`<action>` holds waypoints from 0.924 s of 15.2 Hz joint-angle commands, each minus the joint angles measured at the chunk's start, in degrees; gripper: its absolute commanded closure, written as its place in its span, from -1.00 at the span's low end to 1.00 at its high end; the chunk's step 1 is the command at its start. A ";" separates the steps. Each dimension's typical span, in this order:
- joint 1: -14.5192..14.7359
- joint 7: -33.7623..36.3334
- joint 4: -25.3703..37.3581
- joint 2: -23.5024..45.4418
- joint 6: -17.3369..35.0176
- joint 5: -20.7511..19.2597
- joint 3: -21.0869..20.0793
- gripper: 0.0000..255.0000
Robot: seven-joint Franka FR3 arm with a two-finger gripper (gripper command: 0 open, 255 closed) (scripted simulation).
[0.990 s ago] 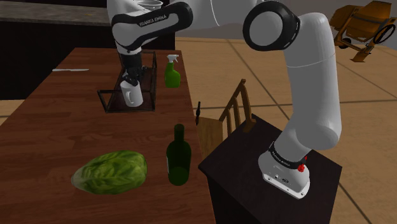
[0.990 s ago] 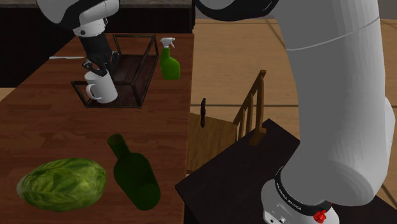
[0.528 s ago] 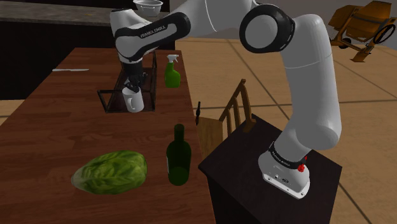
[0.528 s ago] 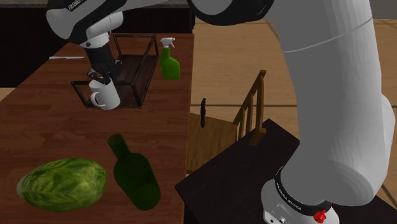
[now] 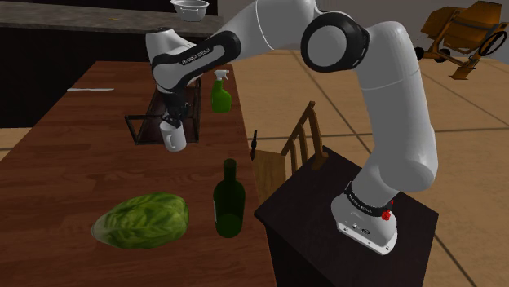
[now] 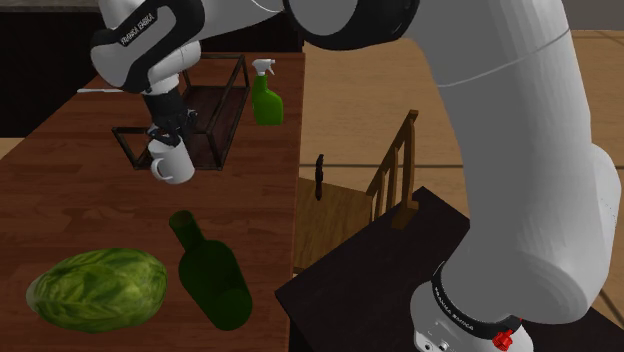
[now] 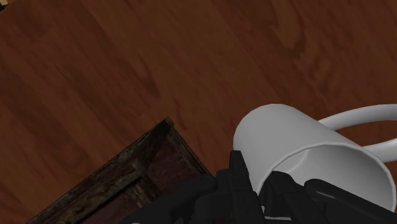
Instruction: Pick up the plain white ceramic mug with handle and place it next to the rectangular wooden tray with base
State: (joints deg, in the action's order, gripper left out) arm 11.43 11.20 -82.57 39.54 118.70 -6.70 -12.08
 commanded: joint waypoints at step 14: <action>0.55 0.47 -1.13 5.61 6.73 -0.98 0.76 1.00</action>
State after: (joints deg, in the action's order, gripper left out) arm 12.00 11.66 -83.50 45.15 125.20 -7.66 -11.33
